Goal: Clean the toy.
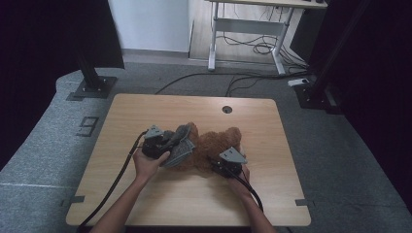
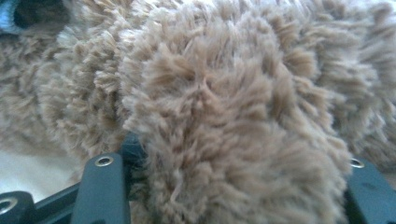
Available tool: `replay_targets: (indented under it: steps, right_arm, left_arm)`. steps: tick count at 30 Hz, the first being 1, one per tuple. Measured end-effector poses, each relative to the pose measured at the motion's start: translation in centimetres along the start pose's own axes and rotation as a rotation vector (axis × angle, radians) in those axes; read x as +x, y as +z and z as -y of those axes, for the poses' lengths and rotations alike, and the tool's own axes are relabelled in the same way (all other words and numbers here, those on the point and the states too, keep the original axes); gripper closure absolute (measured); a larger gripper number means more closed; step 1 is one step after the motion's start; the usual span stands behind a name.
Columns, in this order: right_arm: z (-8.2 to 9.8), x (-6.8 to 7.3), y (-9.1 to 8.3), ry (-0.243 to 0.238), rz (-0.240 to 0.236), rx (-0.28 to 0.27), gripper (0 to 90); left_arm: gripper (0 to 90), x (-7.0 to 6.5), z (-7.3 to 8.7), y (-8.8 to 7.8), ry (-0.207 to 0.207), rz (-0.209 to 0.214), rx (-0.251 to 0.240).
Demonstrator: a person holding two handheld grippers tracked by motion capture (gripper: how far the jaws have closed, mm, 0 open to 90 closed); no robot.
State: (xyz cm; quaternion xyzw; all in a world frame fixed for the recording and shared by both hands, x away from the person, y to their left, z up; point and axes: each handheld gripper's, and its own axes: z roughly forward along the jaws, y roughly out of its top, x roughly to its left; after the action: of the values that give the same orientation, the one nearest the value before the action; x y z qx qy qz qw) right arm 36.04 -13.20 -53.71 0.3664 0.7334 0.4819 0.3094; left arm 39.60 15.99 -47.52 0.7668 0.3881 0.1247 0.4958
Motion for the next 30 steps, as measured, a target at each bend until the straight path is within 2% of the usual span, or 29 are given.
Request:
replay_targets:
  steps: [3,6,9,11,13,16,18,20,23,26,30]
  right_arm:
    - [0.7,0.9,-1.0,-0.038,-0.006,-0.011,39.1]
    - [1.2,2.2,-2.0,-0.087,-0.003,-0.009,36.8]
    - [1.6,3.0,-2.9,-0.136,-0.014,-0.005,34.4]
    - [1.9,3.2,-3.4,-0.149,-0.025,-0.001,32.3]
    - [2.1,2.8,-3.7,-0.124,-0.045,0.004,28.2]
    - [2.2,2.1,-4.4,-0.068,-0.092,0.003,21.6]
    - [2.1,1.4,-5.1,-0.01,-0.142,-0.007,20.0]
    - [2.0,0.7,-5.8,0.017,-0.185,-0.024,20.3]
    - [1.7,-0.5,-6.9,0.069,-0.218,-0.065,20.2]
    - [1.6,-1.7,-7.6,0.116,-0.218,-0.084,18.0]
    - [1.6,-2.3,-6.9,0.132,-0.223,-0.044,14.9]
  left_arm:
    - [75.5,-0.3,-0.6,-1.1,-0.034,0.021,-0.012]
    - [75.3,-1.4,-1.5,-1.5,-0.012,0.037,-0.012]
    - [74.9,-2.7,-2.1,-0.6,0.033,0.033,0.02]
    - [74.8,-3.1,-1.7,0.5,0.031,0.04,0.052]
    - [75.2,-3.3,-1.1,1.0,0.052,0.021,0.056]
    - [75.9,-3.4,-0.4,0.5,0.059,0.017,0.045]
    - [76.2,-3.3,0.1,0.1,0.057,0.024,0.041]
    - [76.5,-3.1,0.8,-0.2,0.038,0.039,0.023]
    - [76.7,-3.0,1.6,-0.6,0.027,0.052,0.002]
    - [76.7,-3.3,2.1,-1.0,0.037,0.056,-0.006]
    - [76.7,-3.4,2.4,-1.5,0.042,0.064,-0.004]
